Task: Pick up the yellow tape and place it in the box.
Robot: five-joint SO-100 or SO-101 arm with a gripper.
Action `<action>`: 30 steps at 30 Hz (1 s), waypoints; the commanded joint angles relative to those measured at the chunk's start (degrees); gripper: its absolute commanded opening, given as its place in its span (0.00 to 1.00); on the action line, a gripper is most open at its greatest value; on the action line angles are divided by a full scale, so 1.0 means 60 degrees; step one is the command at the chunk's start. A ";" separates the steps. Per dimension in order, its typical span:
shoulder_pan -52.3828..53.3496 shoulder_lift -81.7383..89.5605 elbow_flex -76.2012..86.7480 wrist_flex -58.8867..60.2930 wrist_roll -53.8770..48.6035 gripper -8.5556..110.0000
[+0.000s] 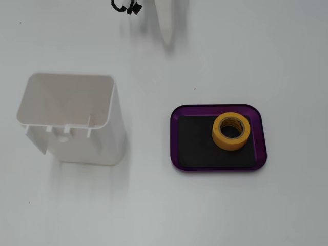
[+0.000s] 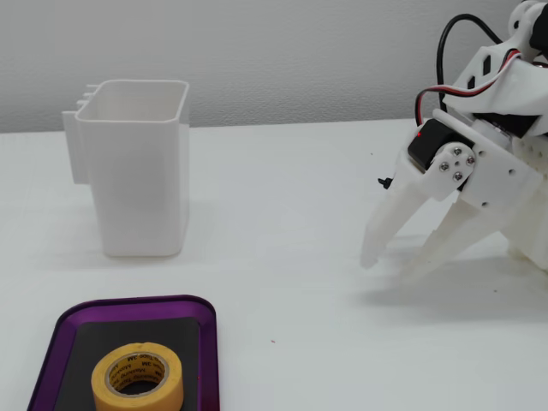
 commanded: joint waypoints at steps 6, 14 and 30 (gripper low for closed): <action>-0.0103 0.0879 0.0483 -0.0205 0.0015 0.10; -0.0044 0.0879 0.0923 -0.0293 -0.0029 0.07; -0.0073 0.0879 0.1055 -0.0293 -0.0088 0.07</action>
